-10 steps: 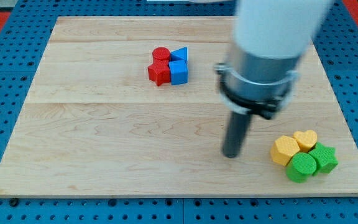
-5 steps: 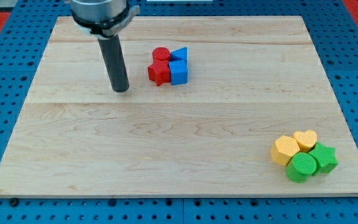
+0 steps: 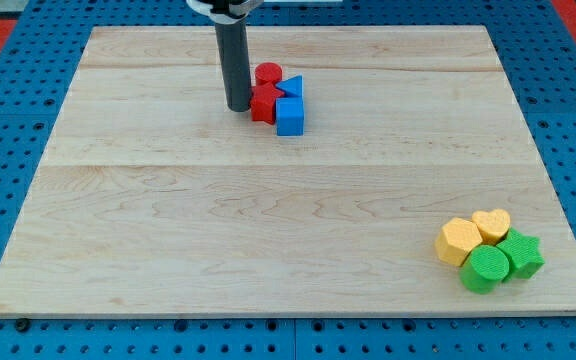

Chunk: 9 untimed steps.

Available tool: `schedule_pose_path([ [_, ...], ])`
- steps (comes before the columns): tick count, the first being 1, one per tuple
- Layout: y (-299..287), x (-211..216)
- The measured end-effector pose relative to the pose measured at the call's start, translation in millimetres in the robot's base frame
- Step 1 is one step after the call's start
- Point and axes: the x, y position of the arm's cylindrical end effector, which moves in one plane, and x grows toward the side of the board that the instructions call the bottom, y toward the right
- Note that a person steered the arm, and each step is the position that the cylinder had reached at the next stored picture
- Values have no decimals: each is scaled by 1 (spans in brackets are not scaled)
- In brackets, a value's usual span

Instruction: Move red star towards group of blocks

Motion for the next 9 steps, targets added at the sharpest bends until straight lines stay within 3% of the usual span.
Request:
schedule_pose_path([
  [2, 79, -8],
  [4, 125, 13],
  [6, 140, -27],
  [9, 182, 17],
])
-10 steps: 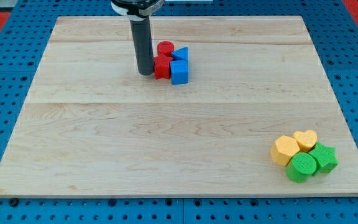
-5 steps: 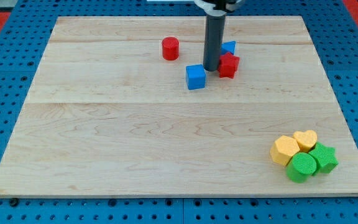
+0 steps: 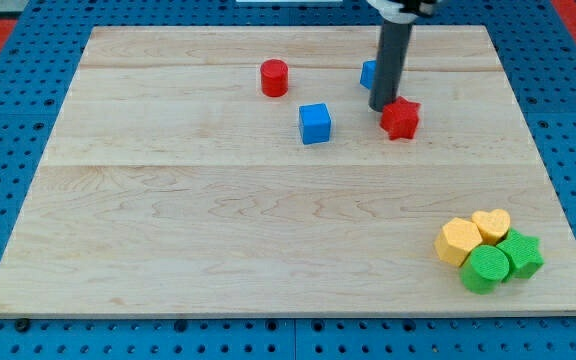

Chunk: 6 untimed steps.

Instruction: Move red star towards group of blocks

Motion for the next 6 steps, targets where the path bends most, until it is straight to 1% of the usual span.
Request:
schedule_pose_path([
  [1, 20, 20],
  [2, 24, 9],
  [3, 50, 5],
  [4, 54, 11],
  [6, 53, 49],
])
